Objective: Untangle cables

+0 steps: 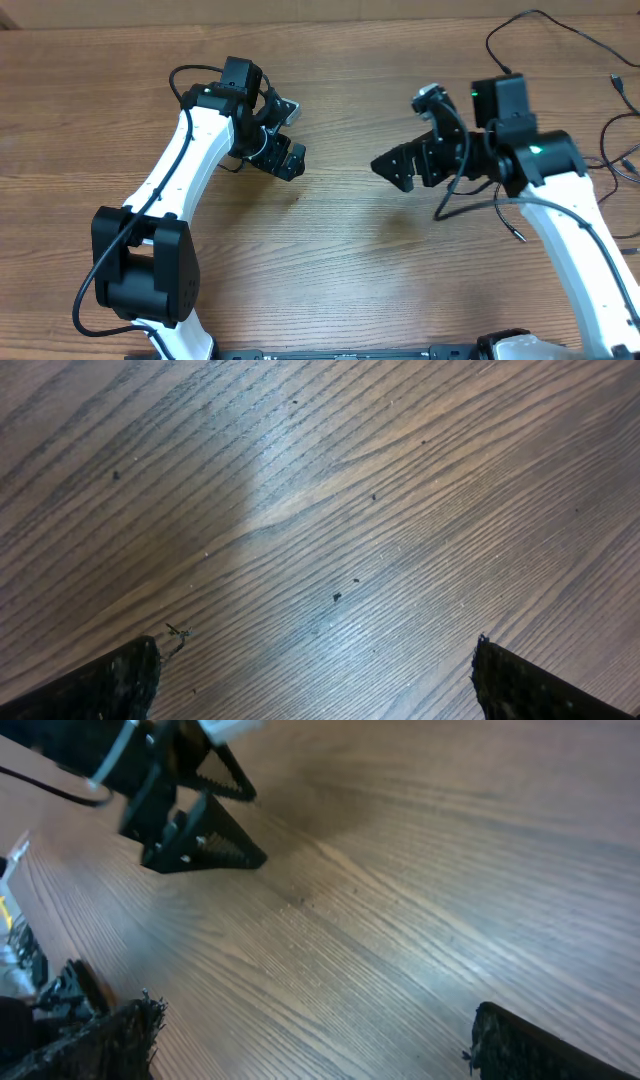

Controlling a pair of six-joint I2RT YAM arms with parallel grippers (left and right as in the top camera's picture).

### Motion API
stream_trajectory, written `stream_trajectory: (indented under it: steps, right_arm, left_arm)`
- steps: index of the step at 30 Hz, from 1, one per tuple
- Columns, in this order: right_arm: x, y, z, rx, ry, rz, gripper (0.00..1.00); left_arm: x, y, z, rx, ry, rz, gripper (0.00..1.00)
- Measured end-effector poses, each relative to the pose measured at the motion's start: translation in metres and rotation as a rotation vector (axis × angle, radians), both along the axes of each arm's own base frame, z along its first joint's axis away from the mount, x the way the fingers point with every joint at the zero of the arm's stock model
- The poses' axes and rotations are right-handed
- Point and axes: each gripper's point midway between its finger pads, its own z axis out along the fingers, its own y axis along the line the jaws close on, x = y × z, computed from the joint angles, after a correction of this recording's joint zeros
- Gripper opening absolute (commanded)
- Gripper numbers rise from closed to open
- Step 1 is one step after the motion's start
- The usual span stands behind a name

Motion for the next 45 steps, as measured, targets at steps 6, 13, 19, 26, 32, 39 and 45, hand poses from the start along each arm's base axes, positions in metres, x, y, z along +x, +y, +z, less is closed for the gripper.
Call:
stream_trajectory:
  steps: [6, 13, 19, 26, 32, 39, 45]
  right_arm:
    - [0.008, 0.002, -0.026, -0.024, 0.072, -0.001, 1.0]
    - [0.01, 0.001, -0.034, -0.035, 0.094, -0.004, 1.0]
    - [0.01, 0.001, -0.034, -0.036, 0.093, -0.005, 1.0]
    - [0.01, 0.001, -0.034, -0.036, 0.094, -0.005, 1.0]
    - [0.01, 0.001, -0.034, -0.036, 0.093, -0.005, 1.0]
    - [0.01, 0.001, -0.034, -0.036, 0.094, -0.005, 1.0]
    - [0.01, 0.001, -0.034, -0.036, 0.093, -0.005, 1.0]
  left_arm:
    - [0.0, 0.0, 0.0, 0.0, 0.0, 0.0, 1.0]
    - [0.0, 0.0, 0.0, 0.0, 0.0, 0.0, 1.0]
    - [0.0, 0.0, 0.0, 0.0, 0.0, 0.0, 0.99]
    - [0.0, 0.0, 0.0, 0.0, 0.0, 0.0, 0.99]
    - [0.0, 0.0, 0.0, 0.0, 0.0, 0.0, 1.0]
    - [0.0, 0.0, -0.001, 0.0, 0.002, 0.0, 1.0]
    - [0.0, 0.002, -0.002, 0.018, -0.002, 0.001, 1.0]
